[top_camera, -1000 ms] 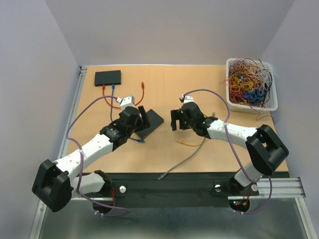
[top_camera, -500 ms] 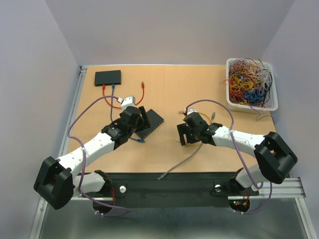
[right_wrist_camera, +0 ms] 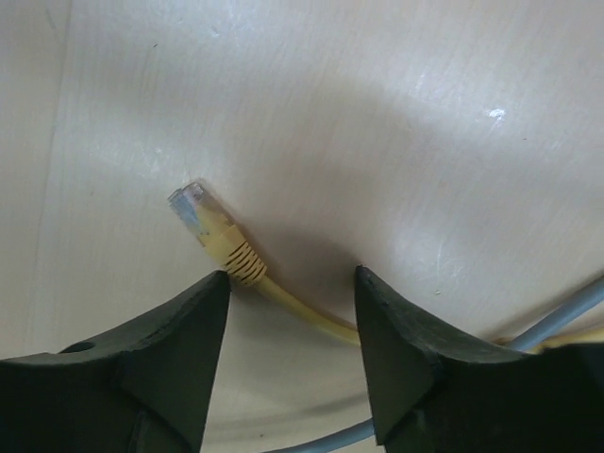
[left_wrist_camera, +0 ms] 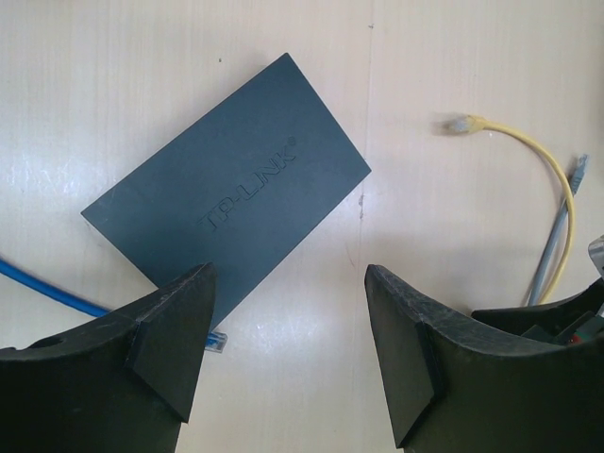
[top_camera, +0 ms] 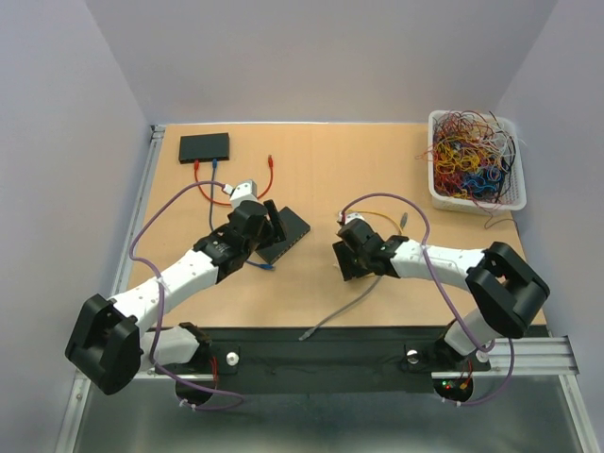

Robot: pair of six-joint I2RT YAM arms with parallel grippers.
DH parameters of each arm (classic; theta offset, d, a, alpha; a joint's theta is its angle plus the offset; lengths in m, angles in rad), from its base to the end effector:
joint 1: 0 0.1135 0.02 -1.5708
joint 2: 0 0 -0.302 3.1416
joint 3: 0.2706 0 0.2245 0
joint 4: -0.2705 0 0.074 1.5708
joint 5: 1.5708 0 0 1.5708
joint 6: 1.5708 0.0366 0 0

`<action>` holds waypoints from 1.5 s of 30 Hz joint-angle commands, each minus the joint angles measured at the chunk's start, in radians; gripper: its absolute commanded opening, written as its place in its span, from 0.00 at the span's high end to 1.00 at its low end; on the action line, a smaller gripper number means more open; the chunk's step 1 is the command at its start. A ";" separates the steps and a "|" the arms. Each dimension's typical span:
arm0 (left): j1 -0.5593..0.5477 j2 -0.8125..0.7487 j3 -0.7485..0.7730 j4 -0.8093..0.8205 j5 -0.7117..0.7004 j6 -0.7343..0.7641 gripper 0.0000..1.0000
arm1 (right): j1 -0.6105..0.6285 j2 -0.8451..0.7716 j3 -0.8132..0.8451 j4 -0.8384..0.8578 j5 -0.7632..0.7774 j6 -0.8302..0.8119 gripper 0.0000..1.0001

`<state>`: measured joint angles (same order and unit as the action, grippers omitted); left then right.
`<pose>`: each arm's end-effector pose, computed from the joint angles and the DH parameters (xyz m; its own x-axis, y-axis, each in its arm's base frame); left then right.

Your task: Insert the plug into the switch port

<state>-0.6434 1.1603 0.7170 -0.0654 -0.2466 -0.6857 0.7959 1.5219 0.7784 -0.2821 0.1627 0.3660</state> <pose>0.1784 -0.1226 0.2985 -0.5619 -0.3462 -0.7513 0.0716 0.8845 -0.4611 0.1877 0.1832 0.2187 -0.7898 -0.3018 -0.5339 -0.3894 0.9194 0.0563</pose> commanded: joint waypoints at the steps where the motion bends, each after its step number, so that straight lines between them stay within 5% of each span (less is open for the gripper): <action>1: 0.007 0.002 -0.002 0.041 -0.016 0.000 0.25 | 0.014 0.041 0.022 -0.014 0.021 -0.009 0.45; 5: 0.014 0.009 -0.016 0.052 -0.014 0.009 0.25 | 0.026 0.057 0.027 -0.011 0.024 -0.016 0.68; 14: 0.044 0.025 -0.021 0.084 0.012 0.031 0.25 | 0.054 0.069 0.039 0.030 0.050 -0.039 0.99; 19: 0.054 0.021 -0.016 0.099 0.023 0.043 0.25 | 0.058 -0.118 -0.013 0.160 -0.024 -0.070 1.00; 26: 0.063 -0.004 -0.017 0.114 0.013 0.060 0.25 | 0.058 -0.333 -0.186 0.411 -0.348 -0.104 0.99; 45: 0.074 -0.113 -0.080 0.286 0.040 0.117 0.25 | 0.058 -0.394 -0.268 0.713 -0.750 -0.113 1.00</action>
<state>-0.5777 1.0813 0.6636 0.1387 -0.2062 -0.5911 0.8463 1.1309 0.4980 0.3096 -0.4717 0.2573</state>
